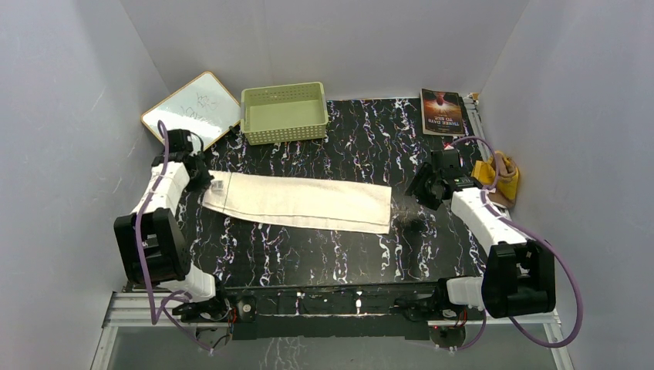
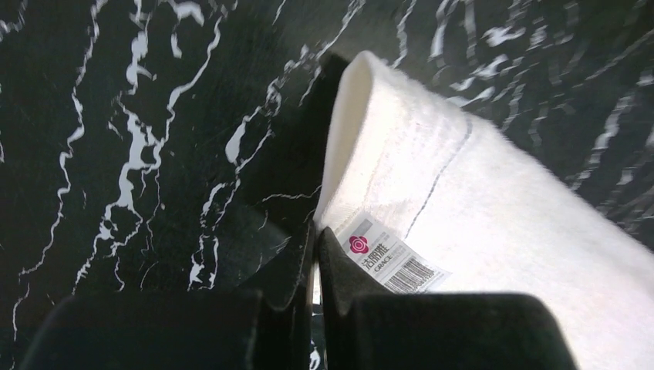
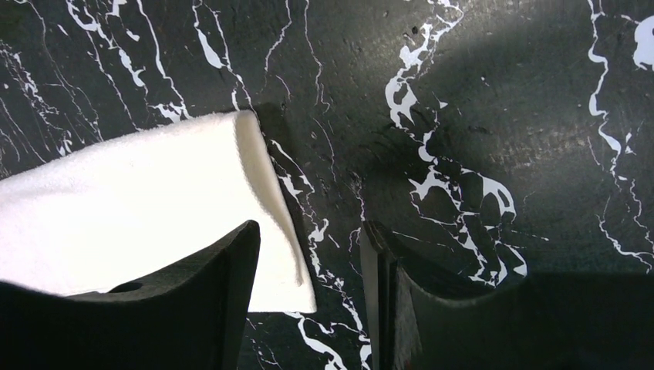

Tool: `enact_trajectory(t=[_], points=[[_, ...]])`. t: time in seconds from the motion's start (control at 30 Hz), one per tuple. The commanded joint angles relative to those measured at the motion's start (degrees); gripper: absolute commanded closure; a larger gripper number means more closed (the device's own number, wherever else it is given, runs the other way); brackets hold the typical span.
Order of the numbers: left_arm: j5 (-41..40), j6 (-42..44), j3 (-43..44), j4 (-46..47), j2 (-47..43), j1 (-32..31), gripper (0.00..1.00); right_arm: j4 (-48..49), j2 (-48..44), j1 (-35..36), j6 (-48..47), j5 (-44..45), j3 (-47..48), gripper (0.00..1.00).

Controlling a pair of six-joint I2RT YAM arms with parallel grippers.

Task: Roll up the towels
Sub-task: Fold the towel at the center of the board.

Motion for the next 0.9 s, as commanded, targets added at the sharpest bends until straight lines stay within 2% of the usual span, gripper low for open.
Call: enact_trajectory(t=[0.0, 0.13, 0.3, 0.4, 0.7, 0.87], points=[[5.51, 0.73, 5.62, -2.85, -4.66, -1.91, 1.00, 3.51, 1.06, 0.31, -1.38, -0.48, 4.41, 0.52], [2.95, -1.11, 9.26, -6.42, -3.42, -11.81, 1.00, 3.15, 1.33, 0.29, -1.57, -0.69, 5.99, 0.52], [1.31, -8.81, 12.57, -7.85, 1.13, -27.05, 1.00, 2.66, 1.13, 0.34, -2.14, -0.24, 7.28, 0.52], [0.95, -12.36, 15.33, -7.77, 4.91, -33.07, 1.00, 2.37, 0.74, 0.35, -2.58, -0.06, 7.66, 0.52], [1.60, -13.31, 30.40, -11.45, 16.24, -45.83, 1.00, 1.79, -0.21, 0.25, -2.99, 0.65, 7.32, 0.52], [4.67, -13.93, 33.70, -11.33, 20.70, -50.02, 1.00, 1.79, -0.22, 0.24, -3.06, 0.59, 6.96, 0.52]])
